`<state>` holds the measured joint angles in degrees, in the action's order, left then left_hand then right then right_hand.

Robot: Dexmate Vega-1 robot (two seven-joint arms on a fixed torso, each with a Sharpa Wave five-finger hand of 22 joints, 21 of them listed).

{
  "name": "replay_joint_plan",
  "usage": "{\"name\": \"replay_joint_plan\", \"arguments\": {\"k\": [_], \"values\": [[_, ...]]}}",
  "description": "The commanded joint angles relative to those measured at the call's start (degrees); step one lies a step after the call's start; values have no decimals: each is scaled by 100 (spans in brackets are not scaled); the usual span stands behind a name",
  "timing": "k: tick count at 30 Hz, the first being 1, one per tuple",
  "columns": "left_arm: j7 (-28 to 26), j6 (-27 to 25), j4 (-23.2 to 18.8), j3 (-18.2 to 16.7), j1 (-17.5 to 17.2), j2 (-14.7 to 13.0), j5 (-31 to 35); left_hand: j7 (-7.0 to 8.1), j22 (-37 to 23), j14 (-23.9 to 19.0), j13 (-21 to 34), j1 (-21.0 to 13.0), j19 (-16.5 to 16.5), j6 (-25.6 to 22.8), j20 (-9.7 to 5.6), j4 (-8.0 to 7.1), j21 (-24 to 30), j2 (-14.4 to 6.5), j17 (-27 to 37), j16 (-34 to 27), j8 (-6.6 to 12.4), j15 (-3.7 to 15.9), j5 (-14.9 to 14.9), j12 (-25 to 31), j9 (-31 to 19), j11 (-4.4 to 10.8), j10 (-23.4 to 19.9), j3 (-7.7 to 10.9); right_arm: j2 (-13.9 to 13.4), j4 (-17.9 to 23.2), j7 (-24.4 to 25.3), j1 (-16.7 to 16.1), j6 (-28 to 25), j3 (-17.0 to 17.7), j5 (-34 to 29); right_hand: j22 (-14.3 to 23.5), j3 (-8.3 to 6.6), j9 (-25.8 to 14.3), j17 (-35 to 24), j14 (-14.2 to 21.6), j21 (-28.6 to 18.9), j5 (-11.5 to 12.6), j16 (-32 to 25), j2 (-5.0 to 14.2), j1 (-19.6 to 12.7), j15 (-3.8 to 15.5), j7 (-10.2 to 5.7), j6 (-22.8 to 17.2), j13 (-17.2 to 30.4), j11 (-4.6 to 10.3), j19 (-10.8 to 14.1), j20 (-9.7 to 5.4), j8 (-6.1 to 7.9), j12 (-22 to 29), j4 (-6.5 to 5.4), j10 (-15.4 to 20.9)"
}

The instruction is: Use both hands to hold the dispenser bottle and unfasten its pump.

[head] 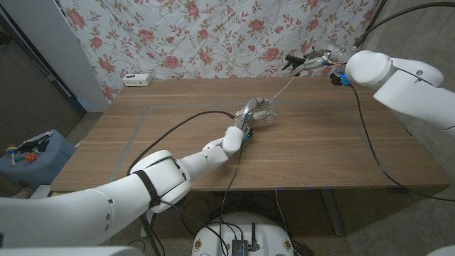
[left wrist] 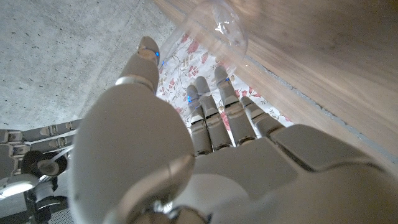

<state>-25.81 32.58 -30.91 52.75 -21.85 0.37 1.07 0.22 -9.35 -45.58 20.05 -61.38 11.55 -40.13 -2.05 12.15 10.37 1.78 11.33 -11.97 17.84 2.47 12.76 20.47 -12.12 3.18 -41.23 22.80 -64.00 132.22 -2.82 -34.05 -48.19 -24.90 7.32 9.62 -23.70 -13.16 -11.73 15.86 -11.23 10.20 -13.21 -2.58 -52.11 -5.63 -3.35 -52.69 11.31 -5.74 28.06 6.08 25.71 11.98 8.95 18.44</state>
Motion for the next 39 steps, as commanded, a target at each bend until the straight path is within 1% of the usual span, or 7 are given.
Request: {"name": "replay_joint_plan", "arguments": {"k": [1,6,16,20,25,27,39], "values": [[-20,-325,-752,-193,-302,-282,32,301,-3,-353,1185,699,41,-1140,-319,-302,6,-797,27,-30,38,688,51,49,-30,660,-880,344,-36,18,188,-64,-165,96,94,7,-20,-16,-9,55,8,11,-6,34,-13,17,-11,-44,15,-8,43,-10,22,-10,-16,54],[20,-474,-1106,-341,-491,-369,-59,308,-3,-366,1182,708,42,-1152,-321,-305,6,-791,15,-24,41,692,52,45,-30,664,-885,349,-4,-72,319,-141,-198,162,181,7,-22,-13,-9,53,11,12,-1,35,-16,16,-19,-49,15,-18,40,-16,24,-7,-14,71],[65,-927,-1908,-609,-873,-609,-196,318,-4,-363,1168,736,31,-1143,-280,-309,3,-761,-30,14,33,693,54,23,-29,663,-882,363,104,-298,389,22,-253,-73,123,7,-24,-8,-8,61,15,14,4,42,-32,13,-27,-63,15,-8,43,-18,28,-16,-7,72],[99,-1041,-2130,-693,-974,-692,-238,338,-4,-364,1138,734,29,-1165,-280,-295,3,-734,-67,43,39,699,59,5,-28,668,-901,384,166,-393,411,76,-291,-142,111,7,-22,-6,-8,63,16,14,6,46,-34,26,-28,-72,15,-7,44,-27,32,-18,-8,75],[75,-1053,-2226,-762,-1027,-742,-229,351,-6,-324,1065,715,25,-1128,-287,-268,4,-692,-138,115,4,775,69,-37,-20,694,-961,442,227,-509,426,124,-276,-216,94,7,-19,-4,-10,63,16,13,6,53,-31,28,-26,-78,15,-7,48,-31,34,-22,-12,73],[84,-1023,-2255,-807,-1048,-764,-259,362,-6,-302,1037,717,26,-1137,-287,-267,6,-680,-156,136,-2,778,71,-75,-15,632,-935,459,276,-578,445,161,-288,-269,67,7,-16,-3,-8,63,17,12,9,46,-31,31,-22,-83,15,2,47,-27,36,-22,-10,77],[392,-801,-2258,-974,-1091,-836,-494,389,-6,-179,902,755,34,-1029,-311,-268,10,-591,-196,197,-99,785,68,-230,11,612,-899,509,474,-765,428,419,-407,-639,-162,7,-25,2,-9,75,27,15,16,45,-38,48,-47,-63,15,7,30,-30,28,-32,-6,70]]}}
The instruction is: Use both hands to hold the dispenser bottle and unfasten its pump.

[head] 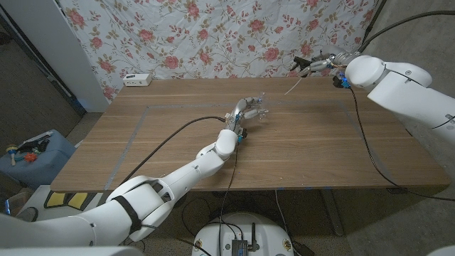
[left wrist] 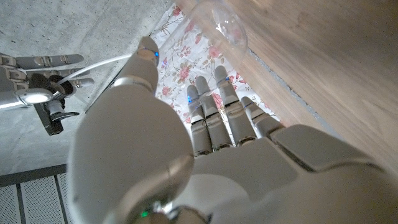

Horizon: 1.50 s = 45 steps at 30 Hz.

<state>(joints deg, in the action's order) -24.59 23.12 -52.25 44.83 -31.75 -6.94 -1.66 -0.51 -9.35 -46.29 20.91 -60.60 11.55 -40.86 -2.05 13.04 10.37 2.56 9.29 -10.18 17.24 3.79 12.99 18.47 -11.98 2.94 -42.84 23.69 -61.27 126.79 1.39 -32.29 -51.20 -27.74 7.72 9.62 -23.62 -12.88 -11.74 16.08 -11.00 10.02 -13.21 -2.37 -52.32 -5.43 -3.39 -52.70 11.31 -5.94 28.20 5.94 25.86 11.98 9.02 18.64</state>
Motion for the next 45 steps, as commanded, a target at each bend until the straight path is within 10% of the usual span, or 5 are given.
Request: {"name": "replay_joint_plan", "arguments": {"k": [1,45], "values": [[289,132,-161,-206,-122,-116,-253,469,-7,-94,804,679,29,-937,-308,-355,8,-658,7,23,-53,662,44,-40,-1,632,-744,423,224,-240,8,268,-129,-394,-231,7,-32,-26,-7,55,4,33,16,20,-17,27,-47,-62,15,29,19,-15,13,-34,-12,46],[295,-301,-1228,-592,-699,-781,-264,360,-12,275,413,795,-162,-745,-152,-376,-14,-457,-14,55,-391,590,-16,-440,69,532,-546,529,977,-824,395,396,-137,-1045,-953,7,-56,-13,-18,142,-2,39,20,15,43,138,-118,13,17,78,48,-142,-14,-27,-36,128]]}}
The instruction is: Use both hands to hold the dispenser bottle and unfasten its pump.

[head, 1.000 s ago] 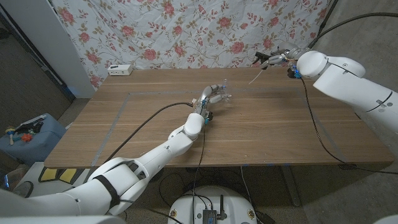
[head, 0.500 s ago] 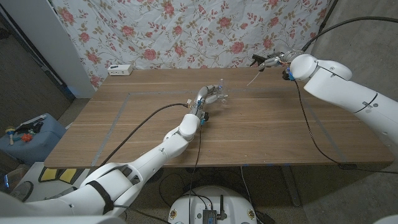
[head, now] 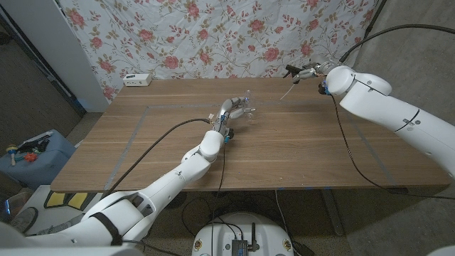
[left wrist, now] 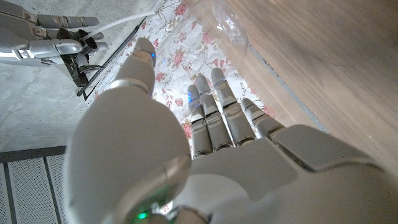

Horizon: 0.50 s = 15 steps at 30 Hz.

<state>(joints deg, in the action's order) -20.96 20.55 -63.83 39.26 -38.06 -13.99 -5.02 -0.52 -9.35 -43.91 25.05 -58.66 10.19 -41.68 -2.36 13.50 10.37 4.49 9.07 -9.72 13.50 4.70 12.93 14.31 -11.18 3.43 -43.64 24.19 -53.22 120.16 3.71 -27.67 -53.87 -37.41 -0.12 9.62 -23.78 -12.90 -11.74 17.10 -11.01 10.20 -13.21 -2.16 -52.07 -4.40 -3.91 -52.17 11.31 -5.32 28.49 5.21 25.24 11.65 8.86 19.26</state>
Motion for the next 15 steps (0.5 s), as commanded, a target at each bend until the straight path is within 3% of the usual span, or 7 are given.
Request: {"name": "replay_joint_plan", "arguments": {"k": [1,15], "values": [[-94,-91,-92,-37,-75,-78,85,353,-11,41,-7,601,-26,-661,-124,-424,-13,-651,9,8,-22,500,-11,-28,-10,484,-467,482,194,-176,189,-82,140,-71,-176,7,-41,-10,-17,47,-5,21,20,-9,18,52,-69,-48,17,20,28,-74,51,6,-18,69],[-136,194,339,49,50,8,222,325,-11,123,-91,612,-25,-559,-137,-419,2,-616,8,10,-118,487,-22,-116,-3,469,-386,508,385,-357,317,-180,230,-116,-305,8,-61,-6,-19,107,-15,23,13,-15,26,108,-79,-72,18,46,73,-97,61,11,-14,110]]}}
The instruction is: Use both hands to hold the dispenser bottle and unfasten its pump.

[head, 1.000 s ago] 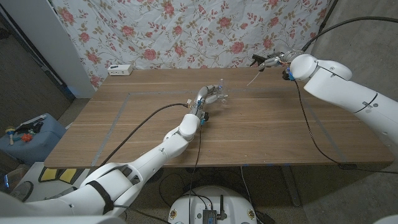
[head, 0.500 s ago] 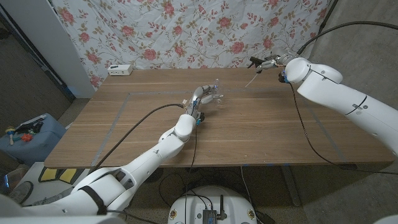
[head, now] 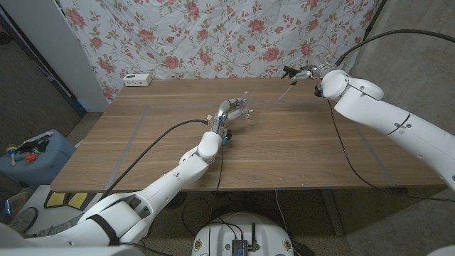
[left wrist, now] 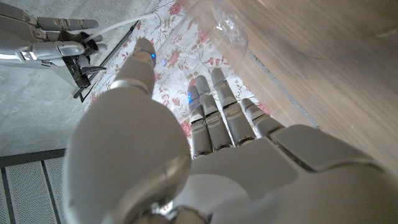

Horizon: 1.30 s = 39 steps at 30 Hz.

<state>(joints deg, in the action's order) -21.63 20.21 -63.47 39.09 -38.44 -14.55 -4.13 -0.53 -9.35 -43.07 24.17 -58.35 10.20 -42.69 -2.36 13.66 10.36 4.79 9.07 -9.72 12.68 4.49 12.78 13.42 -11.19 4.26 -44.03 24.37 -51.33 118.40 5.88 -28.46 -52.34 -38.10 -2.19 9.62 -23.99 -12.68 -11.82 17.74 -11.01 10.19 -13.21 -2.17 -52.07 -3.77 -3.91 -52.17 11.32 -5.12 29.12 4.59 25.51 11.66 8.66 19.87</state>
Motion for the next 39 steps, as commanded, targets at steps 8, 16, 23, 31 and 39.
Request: {"name": "replay_joint_plan", "arguments": {"k": [8,16,23,31,39], "values": [[-27,361,523,99,160,113,134,328,-11,72,-43,597,-30,-440,-142,-443,3,-638,8,7,-64,506,-11,-60,1,380,-318,503,287,-212,152,-136,40,-34,-102,8,-51,-26,-14,55,-15,26,15,-13,31,52,-90,-76,18,26,20,-39,37,10,5,60],[-33,459,715,102,197,155,110,364,-12,111,-87,635,-51,-428,-145,-460,1,-624,8,6,-90,524,-20,-97,3,379,-278,506,369,-274,204,-159,47,-40,-103,8,-61,-24,-16,69,-17,26,18,-17,36,61,-81,-96,18,30,35,-48,45,10,6,73],[-15,458,743,100,189,148,80,409,-12,139,-125,679,-69,-413,-120,-475,-1,-602,9,4,-111,529,-36,-113,5,376,-275,499,441,-367,231,-153,90,-61,-97,8,-74,-22,-17,84,-17,28,19,-16,36,61,-92,-109,19,35,43,-51,51,11,8,89],[-3,464,764,105,166,130,67,415,-13,190,-177,740,-155,-379,-35,-488,-20,-565,8,6,-140,535,-59,-143,7,376,-238,485,485,-429,247,-153,108,-78,-89,8,-84,-20,-17,102,-16,28,21,-27,37,68,-89,-127,19,40,53,-46,59,9,14,100],[-16,395,747,114,144,123,68,455,-13,224,-211,770,-170,-372,-32,-491,-14,-547,8,7,-150,537,-72,-158,8,375,-218,483,502,-428,264,-175,35,-57,-51,9,-93,-17,-18,113,-14,29,25,-36,44,72,-84,-135,19,46,58,-46,63,7,15,110]]}}
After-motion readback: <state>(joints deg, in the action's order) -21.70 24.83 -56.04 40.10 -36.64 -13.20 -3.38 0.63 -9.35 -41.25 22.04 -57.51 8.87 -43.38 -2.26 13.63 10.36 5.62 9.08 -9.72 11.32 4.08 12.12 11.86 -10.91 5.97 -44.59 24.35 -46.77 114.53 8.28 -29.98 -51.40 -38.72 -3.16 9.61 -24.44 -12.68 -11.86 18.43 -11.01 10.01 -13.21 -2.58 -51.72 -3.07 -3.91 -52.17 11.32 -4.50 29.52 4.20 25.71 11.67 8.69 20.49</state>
